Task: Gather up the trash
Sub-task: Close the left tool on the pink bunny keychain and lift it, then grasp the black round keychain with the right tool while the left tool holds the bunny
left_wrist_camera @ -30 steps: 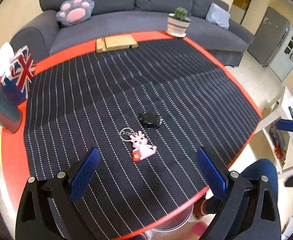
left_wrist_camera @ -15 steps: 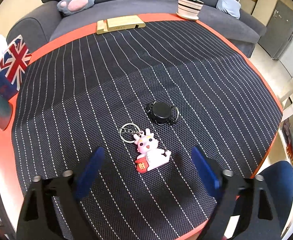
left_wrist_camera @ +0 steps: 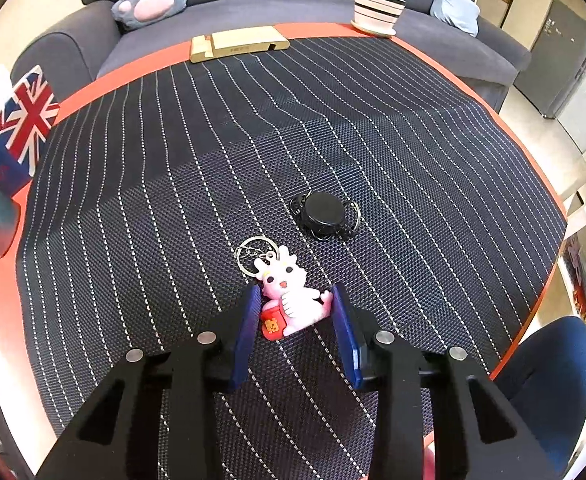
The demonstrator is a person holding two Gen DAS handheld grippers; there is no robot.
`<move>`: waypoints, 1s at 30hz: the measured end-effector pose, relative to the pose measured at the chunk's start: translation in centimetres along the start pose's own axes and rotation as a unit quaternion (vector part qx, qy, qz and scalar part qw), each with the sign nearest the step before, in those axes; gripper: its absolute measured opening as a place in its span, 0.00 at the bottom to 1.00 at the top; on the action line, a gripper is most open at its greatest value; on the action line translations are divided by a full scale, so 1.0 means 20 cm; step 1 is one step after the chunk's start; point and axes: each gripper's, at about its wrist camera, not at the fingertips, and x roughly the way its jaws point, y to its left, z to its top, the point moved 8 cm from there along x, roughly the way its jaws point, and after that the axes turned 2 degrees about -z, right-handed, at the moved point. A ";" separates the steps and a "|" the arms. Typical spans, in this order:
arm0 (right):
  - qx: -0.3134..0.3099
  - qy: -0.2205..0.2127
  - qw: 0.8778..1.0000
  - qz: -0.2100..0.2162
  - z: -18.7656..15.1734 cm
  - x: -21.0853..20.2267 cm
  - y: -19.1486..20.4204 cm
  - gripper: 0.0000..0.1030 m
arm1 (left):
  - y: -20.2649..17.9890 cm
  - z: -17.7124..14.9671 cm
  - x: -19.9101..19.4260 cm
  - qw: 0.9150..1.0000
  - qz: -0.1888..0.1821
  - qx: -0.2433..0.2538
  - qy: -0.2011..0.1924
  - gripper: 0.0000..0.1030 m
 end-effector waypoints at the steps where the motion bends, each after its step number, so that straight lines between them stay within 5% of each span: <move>1: 0.000 0.000 1.000 0.000 0.00 0.00 0.00 0.92 | 0.00 0.00 0.00 1.000 -0.001 0.000 0.000 0.35; 30: -0.074 0.028 0.997 0.005 0.36 0.29 0.12 0.92 | 0.15 0.08 -0.34 0.999 -0.002 -0.011 -0.041 0.34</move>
